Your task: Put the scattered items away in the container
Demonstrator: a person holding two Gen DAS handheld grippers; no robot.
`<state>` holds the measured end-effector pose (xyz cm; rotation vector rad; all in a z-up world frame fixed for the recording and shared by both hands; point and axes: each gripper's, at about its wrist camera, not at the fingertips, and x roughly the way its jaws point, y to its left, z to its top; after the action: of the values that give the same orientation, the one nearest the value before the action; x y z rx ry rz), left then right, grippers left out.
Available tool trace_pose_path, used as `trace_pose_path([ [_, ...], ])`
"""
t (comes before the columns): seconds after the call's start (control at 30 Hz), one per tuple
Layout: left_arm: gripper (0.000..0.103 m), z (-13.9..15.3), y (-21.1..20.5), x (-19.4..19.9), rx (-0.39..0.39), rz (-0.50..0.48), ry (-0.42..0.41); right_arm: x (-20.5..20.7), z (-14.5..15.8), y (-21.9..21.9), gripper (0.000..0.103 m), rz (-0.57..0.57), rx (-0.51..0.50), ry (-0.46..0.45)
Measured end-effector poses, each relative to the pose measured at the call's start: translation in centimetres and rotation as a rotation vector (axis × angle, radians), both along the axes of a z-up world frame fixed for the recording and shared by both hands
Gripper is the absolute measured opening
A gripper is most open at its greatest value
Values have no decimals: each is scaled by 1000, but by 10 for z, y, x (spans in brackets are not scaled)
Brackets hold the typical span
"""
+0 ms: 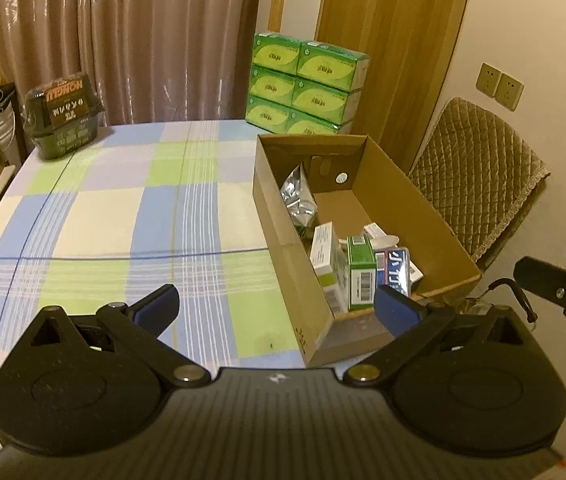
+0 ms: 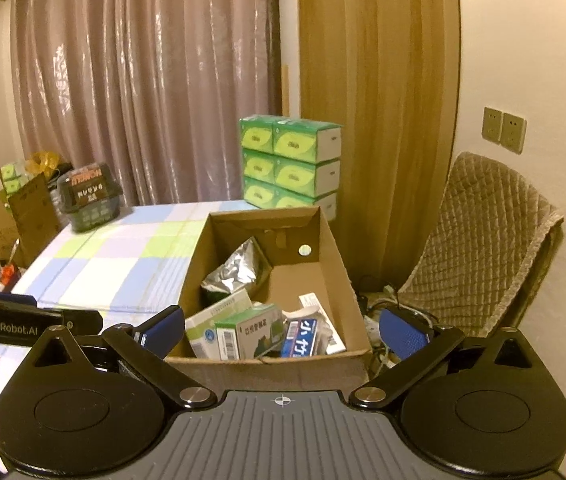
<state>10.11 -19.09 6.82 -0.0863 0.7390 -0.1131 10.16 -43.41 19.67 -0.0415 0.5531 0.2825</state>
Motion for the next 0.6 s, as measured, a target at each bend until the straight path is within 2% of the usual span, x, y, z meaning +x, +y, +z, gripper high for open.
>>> trace_pose_path([
  [0.5, 102, -21, -7, -35, 0, -38, 8, -36, -30, -10, 101, -30, -55, 63],
  [0.6, 102, -25, -9, -40, -10, -30, 29, -43, -33, -12, 101, -31, -53, 78],
])
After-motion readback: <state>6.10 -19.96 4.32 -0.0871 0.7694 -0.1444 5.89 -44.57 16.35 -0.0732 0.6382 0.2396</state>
